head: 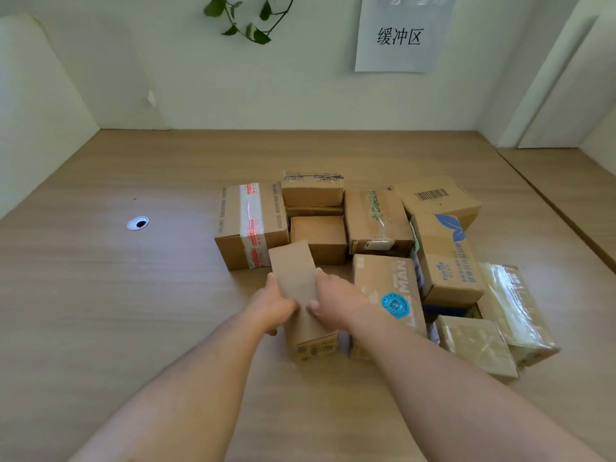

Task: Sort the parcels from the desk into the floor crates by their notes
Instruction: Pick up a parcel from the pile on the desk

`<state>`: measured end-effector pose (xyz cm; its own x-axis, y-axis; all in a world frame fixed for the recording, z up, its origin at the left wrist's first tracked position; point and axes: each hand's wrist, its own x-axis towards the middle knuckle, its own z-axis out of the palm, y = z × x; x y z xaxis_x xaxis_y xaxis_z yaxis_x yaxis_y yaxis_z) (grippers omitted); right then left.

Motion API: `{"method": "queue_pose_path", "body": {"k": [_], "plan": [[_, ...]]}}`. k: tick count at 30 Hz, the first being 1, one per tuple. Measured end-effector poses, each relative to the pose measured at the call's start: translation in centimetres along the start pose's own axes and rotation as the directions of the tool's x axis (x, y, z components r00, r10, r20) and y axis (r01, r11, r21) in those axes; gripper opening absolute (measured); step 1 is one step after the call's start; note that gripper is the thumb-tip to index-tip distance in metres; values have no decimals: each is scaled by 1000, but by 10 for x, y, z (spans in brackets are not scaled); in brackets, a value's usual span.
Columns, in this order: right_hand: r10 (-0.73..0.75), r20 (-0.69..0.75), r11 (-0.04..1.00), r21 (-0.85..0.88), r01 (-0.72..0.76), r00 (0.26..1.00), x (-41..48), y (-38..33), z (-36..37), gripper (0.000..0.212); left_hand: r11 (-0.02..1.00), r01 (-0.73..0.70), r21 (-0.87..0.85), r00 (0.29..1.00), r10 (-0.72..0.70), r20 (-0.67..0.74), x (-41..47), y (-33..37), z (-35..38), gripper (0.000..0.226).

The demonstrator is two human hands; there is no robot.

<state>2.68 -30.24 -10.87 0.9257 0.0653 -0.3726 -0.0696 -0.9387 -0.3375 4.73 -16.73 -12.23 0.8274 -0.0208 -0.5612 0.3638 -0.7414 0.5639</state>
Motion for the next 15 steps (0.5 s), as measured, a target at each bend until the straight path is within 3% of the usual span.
{"method": "queue_pose_path", "body": {"k": [5, 13, 15], "plan": [[121, 63, 966, 222, -132, 991, -10, -8, 10, 93, 982, 68, -178, 997, -60, 50, -22, -7, 11, 54], [73, 50, 931, 356, -86, 996, -63, -8, 19, 109, 941, 56, -333, 996, -76, -47, -93, -28, 28, 75], [26, 36, 927, 372, -37, 999, -77, -11, 20, 102, 921, 34, -387, 993, -75, -91, -113, -33, 30, 72]]}}
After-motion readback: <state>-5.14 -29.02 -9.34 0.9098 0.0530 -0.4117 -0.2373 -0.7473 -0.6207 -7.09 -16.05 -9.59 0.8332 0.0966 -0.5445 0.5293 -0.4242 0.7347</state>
